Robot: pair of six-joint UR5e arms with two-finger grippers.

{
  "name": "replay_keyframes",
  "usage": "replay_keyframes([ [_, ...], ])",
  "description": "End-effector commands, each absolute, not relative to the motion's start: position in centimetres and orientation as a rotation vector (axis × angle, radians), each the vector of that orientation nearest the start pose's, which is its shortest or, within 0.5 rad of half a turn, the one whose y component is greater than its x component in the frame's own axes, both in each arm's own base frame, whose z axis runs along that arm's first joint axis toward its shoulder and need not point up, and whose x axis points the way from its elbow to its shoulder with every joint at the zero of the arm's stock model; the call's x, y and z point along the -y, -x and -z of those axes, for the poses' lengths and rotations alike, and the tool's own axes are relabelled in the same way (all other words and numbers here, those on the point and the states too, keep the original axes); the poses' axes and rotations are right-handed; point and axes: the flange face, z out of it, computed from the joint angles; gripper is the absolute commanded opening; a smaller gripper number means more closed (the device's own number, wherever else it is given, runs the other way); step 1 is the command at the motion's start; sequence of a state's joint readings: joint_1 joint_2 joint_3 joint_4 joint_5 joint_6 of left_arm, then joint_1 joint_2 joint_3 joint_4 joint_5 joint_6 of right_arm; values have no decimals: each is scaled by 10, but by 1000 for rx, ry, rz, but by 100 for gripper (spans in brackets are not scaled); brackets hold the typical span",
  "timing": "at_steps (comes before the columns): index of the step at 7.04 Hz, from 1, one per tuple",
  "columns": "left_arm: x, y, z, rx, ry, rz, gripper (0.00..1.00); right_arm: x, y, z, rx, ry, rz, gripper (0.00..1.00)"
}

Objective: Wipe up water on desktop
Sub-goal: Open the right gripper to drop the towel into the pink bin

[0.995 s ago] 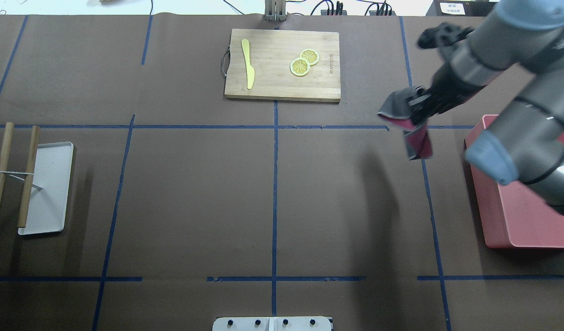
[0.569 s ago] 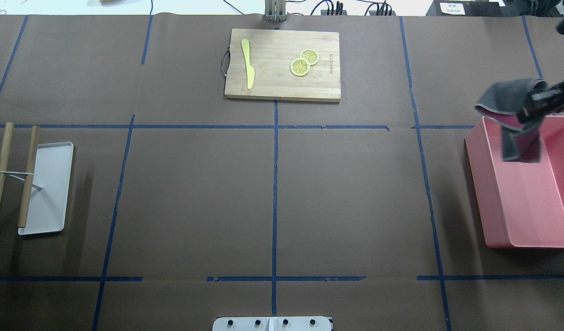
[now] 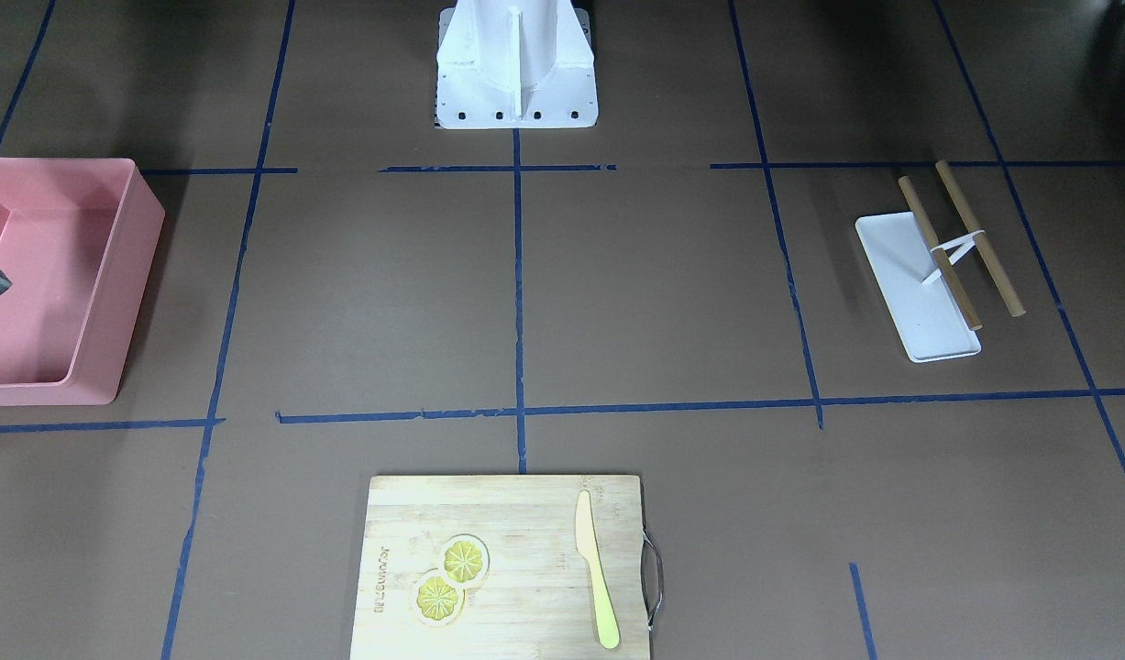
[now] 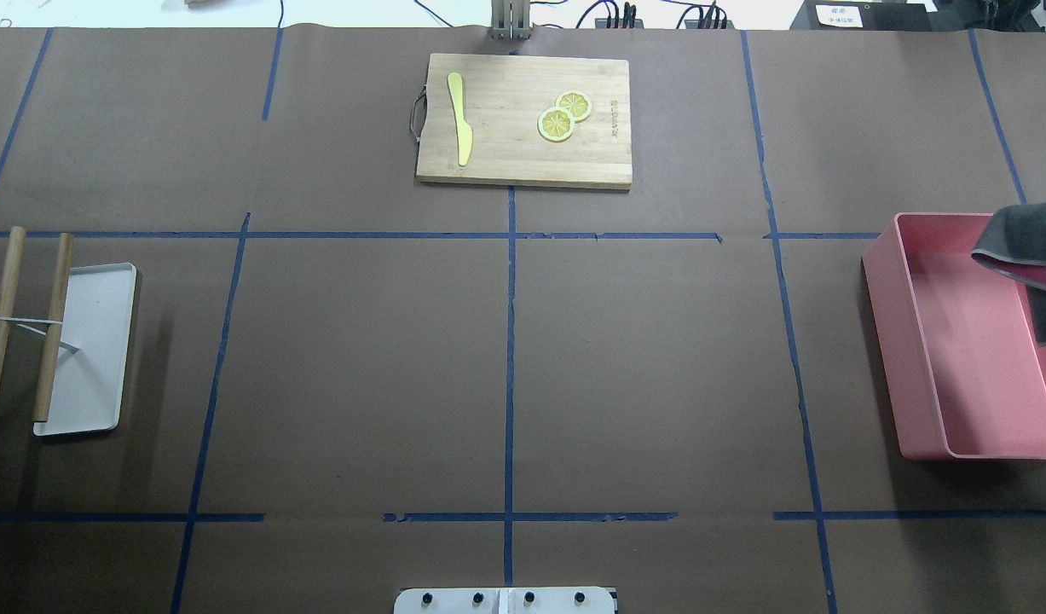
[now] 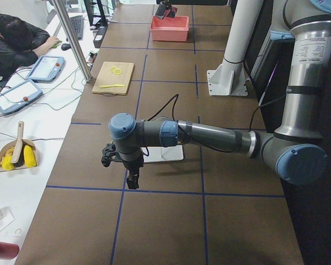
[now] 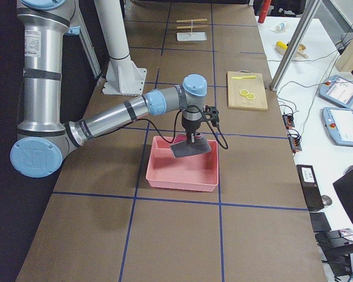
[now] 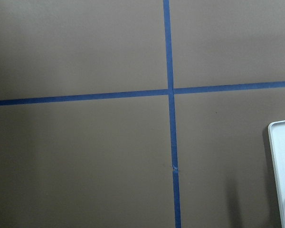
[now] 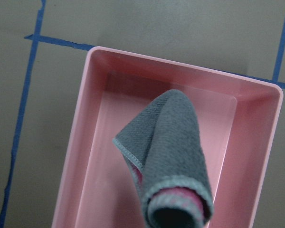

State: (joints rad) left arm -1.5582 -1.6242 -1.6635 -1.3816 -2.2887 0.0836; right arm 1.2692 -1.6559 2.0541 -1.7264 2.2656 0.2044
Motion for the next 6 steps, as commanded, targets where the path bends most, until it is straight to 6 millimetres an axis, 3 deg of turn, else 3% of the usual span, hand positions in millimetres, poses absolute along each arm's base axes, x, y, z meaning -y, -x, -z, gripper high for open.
replay_keyframes([
  [1, 509, 61, -614, -727, 18, -82, 100, 446, 67, -509, 718, -5, 160, 58],
  [2, 510, 61, -613, -727, 17, -82, 100, 447, 68, -514, 718, 4, 159, 100],
  [4, 510, 61, -614, -727, 18, -82, 100, 446, 69, -520, 738, 26, 146, 100],
  [6, 512, 60, -617, -729, 26, -81, 100, 493, 21, -517, 769, -32, 57, 100],
])
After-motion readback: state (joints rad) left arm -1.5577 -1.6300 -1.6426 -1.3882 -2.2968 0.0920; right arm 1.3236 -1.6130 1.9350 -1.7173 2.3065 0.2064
